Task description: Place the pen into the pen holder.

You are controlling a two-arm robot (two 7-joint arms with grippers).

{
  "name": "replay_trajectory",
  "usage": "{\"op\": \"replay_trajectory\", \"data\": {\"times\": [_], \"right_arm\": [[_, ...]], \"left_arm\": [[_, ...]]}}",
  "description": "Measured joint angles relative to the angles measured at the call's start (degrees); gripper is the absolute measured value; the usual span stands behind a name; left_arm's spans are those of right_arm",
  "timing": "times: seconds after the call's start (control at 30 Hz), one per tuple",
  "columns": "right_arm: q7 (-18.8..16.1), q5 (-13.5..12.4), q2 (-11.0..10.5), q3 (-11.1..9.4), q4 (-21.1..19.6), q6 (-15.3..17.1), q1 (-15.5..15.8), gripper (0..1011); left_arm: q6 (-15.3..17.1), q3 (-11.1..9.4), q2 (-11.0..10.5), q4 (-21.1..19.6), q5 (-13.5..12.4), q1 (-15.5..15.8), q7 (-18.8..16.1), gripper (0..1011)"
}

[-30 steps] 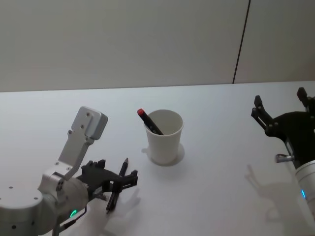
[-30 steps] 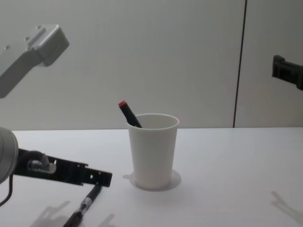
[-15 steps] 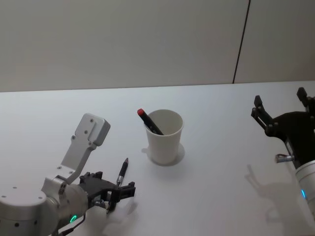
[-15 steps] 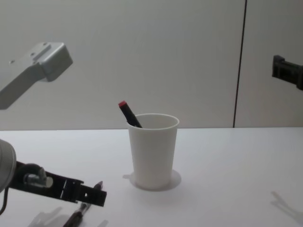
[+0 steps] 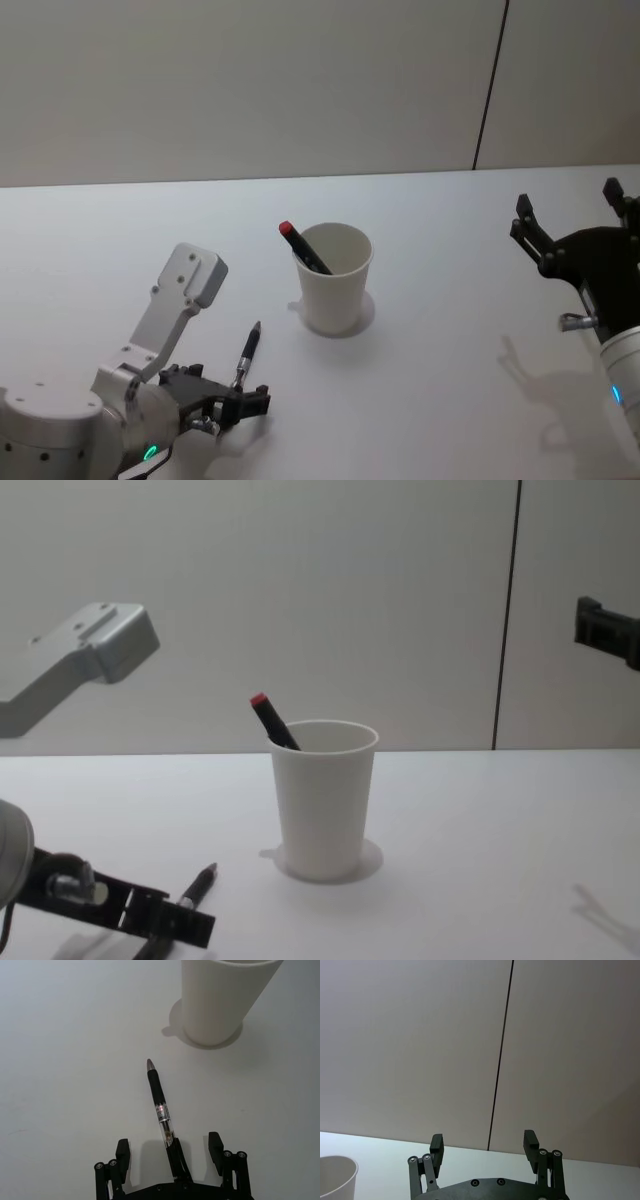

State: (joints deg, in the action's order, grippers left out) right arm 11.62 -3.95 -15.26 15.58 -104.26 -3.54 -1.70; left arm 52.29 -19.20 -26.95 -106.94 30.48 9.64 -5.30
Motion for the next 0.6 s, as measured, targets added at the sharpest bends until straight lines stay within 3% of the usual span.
{"op": "replay_trajectory", "data": {"times": [0.2, 0.43, 0.6], "right_arm": [[0.0, 0.0, 0.0, 0.0, 0.0, 0.0, 0.0, 1001], [0.0, 0.0, 0.0, 0.0, 0.0, 0.0, 0.0, 1001], [0.0, 0.0, 0.0, 0.0, 0.0, 0.0, 0.0, 1001]], "left_arm": [[0.5, -0.1, 0.3, 0.5, -0.8, 0.1, 0.3, 966], [0.9, -0.4, 0.7, 1.2, -2.4, 0.2, 0.9, 757], [0.8, -0.5, 0.9, 1.5, -3.3, 0.3, 1.3, 689]]}}
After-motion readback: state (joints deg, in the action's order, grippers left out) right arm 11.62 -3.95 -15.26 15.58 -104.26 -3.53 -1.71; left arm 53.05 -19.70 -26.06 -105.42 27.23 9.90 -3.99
